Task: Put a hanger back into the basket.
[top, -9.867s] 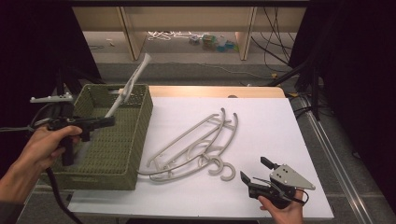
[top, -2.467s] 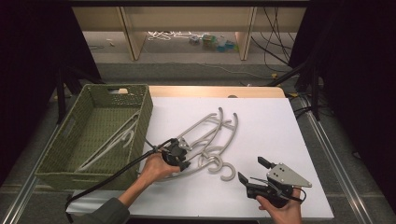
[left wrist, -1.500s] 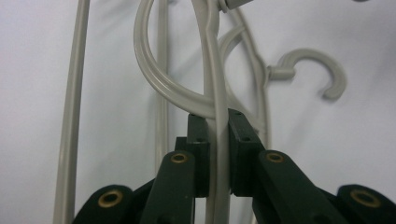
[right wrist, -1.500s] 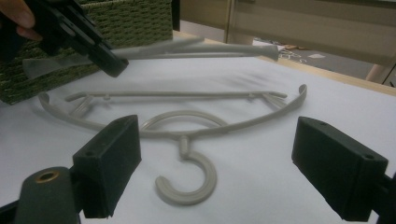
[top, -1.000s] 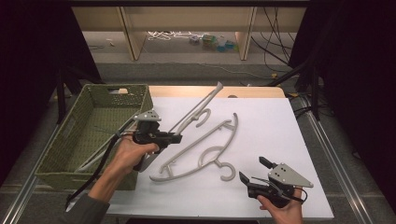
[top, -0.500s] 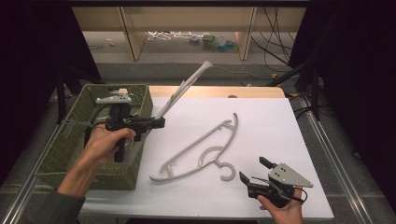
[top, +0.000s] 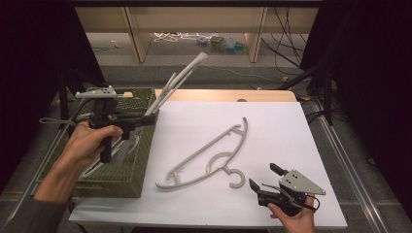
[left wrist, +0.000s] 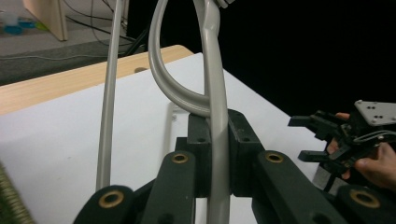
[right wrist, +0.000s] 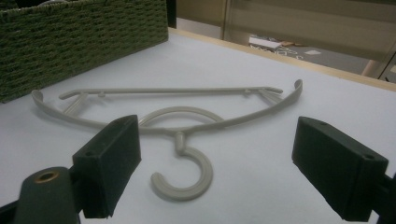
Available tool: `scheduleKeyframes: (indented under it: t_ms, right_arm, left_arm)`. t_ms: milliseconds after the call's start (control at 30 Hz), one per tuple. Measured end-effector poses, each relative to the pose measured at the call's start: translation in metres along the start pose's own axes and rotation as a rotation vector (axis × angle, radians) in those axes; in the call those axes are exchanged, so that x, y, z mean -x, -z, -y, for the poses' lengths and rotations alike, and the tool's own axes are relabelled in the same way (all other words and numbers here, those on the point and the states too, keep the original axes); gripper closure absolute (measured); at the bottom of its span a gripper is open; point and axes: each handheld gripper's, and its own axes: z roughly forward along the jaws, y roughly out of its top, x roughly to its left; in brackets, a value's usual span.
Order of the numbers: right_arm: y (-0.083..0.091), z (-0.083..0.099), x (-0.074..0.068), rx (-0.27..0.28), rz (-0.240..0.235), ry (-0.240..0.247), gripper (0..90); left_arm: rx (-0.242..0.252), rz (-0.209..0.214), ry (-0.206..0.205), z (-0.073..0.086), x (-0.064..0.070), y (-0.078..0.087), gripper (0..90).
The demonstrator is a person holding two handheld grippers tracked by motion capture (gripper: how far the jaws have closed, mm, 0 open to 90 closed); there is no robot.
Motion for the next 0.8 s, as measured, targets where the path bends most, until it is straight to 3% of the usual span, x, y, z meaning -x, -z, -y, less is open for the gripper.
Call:
scheduleKeyframes:
  t_ms: [33, 300, 400, 567, 767, 800]
  right_arm:
    - [0.000, 0.000, 0.000, 0.000, 0.000, 0.000, 16.3]
    - [-0.001, 0.000, 0.000, 0.004, 0.006, 0.001, 16.3]
    - [-0.001, 0.000, 0.000, 0.005, 0.006, 0.001, 16.3]
    - [-0.001, 0.000, -0.001, 0.001, 0.009, 0.001, 16.3]
    - [0.001, 0.000, -0.001, -0.016, 0.005, -0.003, 16.3]
    - [-0.002, 0.001, -0.001, 0.012, -0.003, -0.006, 16.3]
  left_arm:
    - [0.005, -0.014, -0.024, 0.000, -0.003, 0.003, 81.8]
    - [0.024, -0.075, -0.030, 0.003, -0.019, 0.027, 81.8]
    - [0.000, -0.132, -0.050, 0.006, -0.032, 0.038, 81.8]
    - [-0.010, -0.170, -0.053, 0.013, -0.045, 0.048, 81.9]
    - [-0.040, -0.231, -0.057, 0.033, -0.060, 0.063, 81.9]
    - [-0.047, -0.236, -0.060, 0.035, -0.062, 0.065, 81.9]
